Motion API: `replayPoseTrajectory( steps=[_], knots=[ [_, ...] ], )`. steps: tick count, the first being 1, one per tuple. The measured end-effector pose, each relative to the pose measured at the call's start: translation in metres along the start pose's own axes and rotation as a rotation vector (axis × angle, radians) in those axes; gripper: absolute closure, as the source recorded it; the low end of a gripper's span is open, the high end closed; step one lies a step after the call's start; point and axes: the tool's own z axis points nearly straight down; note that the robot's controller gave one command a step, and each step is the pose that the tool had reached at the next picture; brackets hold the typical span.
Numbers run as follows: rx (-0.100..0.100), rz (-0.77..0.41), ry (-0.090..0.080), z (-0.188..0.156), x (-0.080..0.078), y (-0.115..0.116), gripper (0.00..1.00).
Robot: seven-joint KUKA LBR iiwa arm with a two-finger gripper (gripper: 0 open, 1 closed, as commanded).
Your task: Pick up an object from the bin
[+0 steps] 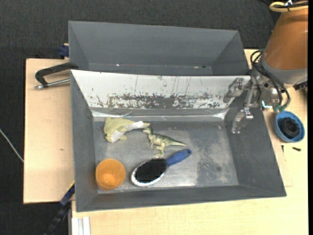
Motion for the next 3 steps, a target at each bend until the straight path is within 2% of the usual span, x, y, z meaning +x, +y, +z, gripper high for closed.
replayPoseTrajectory(
  steps=[1,2,3],
  knots=[
    [-0.003,-0.138,0.001,0.084,0.004,0.09,0.0],
    [0.001,-0.302,-0.01,0.167,-0.004,0.08,0.0],
    [0.0,-0.241,-0.004,0.159,0.032,0.1,0.0]
  ],
)
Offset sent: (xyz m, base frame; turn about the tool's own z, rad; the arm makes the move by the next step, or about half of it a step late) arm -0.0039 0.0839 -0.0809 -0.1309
